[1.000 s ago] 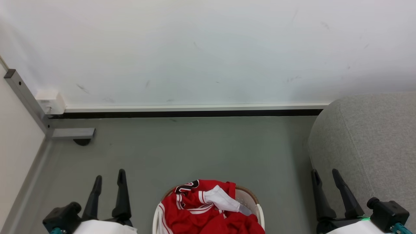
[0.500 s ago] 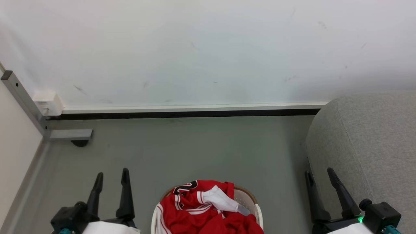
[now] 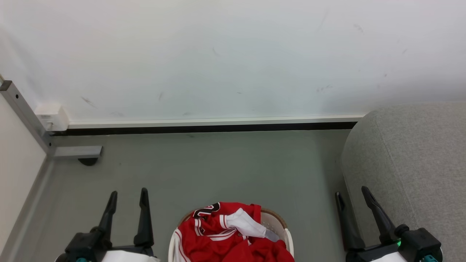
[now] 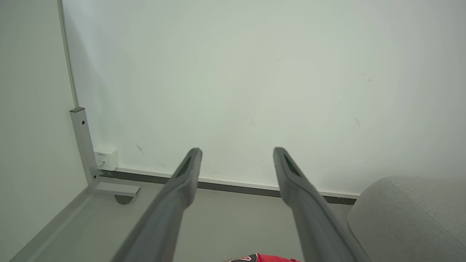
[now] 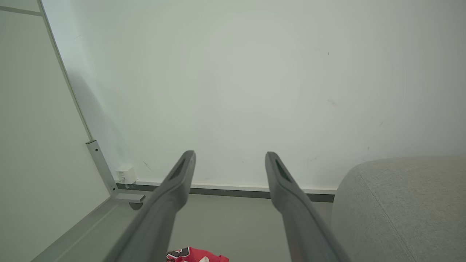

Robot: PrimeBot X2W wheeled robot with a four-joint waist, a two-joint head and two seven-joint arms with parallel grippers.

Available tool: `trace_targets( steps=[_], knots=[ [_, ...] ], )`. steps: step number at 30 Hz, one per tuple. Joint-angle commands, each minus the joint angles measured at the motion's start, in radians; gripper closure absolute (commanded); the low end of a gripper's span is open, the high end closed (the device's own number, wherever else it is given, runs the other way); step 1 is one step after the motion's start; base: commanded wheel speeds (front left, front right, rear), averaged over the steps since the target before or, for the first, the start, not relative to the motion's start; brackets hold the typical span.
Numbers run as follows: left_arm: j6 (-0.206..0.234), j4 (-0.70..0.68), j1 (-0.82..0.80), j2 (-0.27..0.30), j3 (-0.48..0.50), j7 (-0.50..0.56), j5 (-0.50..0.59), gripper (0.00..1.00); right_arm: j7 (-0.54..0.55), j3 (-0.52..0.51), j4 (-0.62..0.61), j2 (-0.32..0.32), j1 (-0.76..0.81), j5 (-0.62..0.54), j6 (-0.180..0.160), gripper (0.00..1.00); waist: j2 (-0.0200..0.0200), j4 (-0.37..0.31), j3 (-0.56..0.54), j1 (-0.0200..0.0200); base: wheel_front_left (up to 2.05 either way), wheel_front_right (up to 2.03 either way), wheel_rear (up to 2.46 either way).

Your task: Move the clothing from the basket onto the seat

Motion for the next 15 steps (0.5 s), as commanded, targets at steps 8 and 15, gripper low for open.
trace_targets(
  steps=[8,15],
  knots=[
    [0.011,-0.010,0.009,0.009,-0.005,-0.020,0.076,0.00,-0.020,0.007,-0.008,-0.004,0.003,-0.056,-0.002,0.00,-0.0001,-0.004,-0.003,-0.0001,0.00,0.00,0.00],
    [0.012,-0.011,0.012,0.009,-0.006,-0.026,0.093,0.00,-0.027,0.003,-0.011,-0.004,0.002,-0.064,-0.002,0.00,-0.0001,-0.008,-0.006,-0.0001,0.00,0.00,0.00]
  ],
)
